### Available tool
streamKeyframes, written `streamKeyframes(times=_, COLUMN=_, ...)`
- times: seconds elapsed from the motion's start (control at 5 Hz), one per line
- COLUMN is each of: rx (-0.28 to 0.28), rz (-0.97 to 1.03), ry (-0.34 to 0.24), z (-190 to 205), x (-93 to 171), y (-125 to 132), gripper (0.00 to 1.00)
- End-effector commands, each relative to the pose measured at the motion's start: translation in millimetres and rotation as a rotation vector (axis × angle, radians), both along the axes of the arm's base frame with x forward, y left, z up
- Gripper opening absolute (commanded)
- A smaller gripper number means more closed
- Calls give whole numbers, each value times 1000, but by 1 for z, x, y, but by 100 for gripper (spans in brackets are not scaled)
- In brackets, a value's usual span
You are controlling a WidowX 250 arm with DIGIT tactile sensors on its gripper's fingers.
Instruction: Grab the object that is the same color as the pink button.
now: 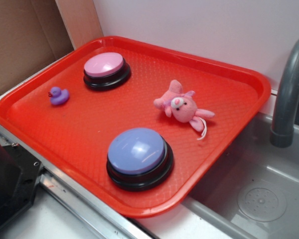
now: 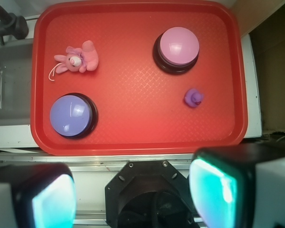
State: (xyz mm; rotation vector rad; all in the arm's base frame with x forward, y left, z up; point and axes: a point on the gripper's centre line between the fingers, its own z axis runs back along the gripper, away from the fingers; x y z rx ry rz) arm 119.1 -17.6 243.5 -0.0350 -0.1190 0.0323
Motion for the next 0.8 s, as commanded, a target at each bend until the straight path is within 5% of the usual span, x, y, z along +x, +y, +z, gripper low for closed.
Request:
streamKeyframes(times=0.0, rx=0, rz=0, ry=0, z=0, x=0, y=0, gripper=100)
streamKeyframes(times=0.2, rx=24, rz=-249, ry=-39, z=-11, x=47, y=-3, gripper=100)
streamKeyframes(times=0.6, rx=47, rz=-751, ry=-18, z=-51, x=98, y=-34, gripper=100)
